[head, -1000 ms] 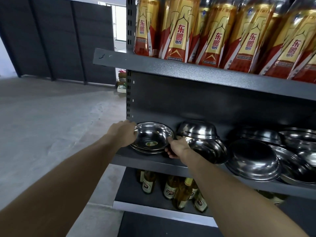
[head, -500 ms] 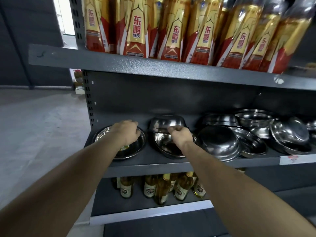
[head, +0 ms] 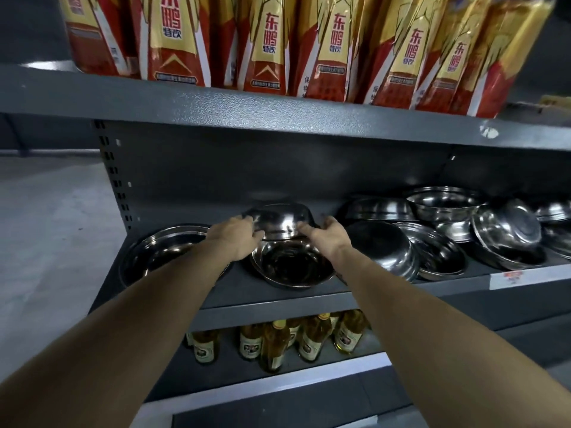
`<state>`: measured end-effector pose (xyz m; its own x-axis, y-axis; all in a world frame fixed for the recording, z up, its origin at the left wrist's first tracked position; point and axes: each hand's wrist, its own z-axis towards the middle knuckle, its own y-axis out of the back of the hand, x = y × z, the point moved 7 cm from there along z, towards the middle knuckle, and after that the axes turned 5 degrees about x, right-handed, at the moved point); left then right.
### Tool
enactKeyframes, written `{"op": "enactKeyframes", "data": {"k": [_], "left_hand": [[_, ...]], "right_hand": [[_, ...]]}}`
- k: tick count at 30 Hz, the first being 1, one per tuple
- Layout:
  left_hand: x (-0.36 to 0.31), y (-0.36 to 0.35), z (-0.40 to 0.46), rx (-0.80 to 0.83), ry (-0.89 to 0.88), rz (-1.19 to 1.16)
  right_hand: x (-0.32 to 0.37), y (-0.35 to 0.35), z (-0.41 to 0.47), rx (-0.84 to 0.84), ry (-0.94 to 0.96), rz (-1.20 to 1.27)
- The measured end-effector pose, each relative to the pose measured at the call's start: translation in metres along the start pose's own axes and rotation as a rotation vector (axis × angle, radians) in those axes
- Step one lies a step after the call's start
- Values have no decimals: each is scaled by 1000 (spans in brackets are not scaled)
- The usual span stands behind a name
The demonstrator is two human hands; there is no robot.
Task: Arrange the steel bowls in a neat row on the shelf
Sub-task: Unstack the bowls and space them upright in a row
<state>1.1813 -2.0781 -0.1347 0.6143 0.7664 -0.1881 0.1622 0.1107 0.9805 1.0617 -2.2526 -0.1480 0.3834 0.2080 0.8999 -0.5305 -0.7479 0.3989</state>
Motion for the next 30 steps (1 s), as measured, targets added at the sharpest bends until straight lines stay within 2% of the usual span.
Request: {"op": "enactKeyframes", "data": {"k": [6,11,14,23,30], "left_hand": [[-7,-13,18,34,135,-33],[-6,-25,26,81,283,-236],[-10,-31,28,101,311,-321],[-24,-27,22,3,320,-492],[-30,-14,2,-202,331,-716]], "right_hand": [[-4,-7,26,89,-9,-3],[0,-10,41,152,28,-45],[1,-15,45,193,51,-92],[-2,-1,47,80,125,-143],[5,10,24,-88,348,-192]]}}
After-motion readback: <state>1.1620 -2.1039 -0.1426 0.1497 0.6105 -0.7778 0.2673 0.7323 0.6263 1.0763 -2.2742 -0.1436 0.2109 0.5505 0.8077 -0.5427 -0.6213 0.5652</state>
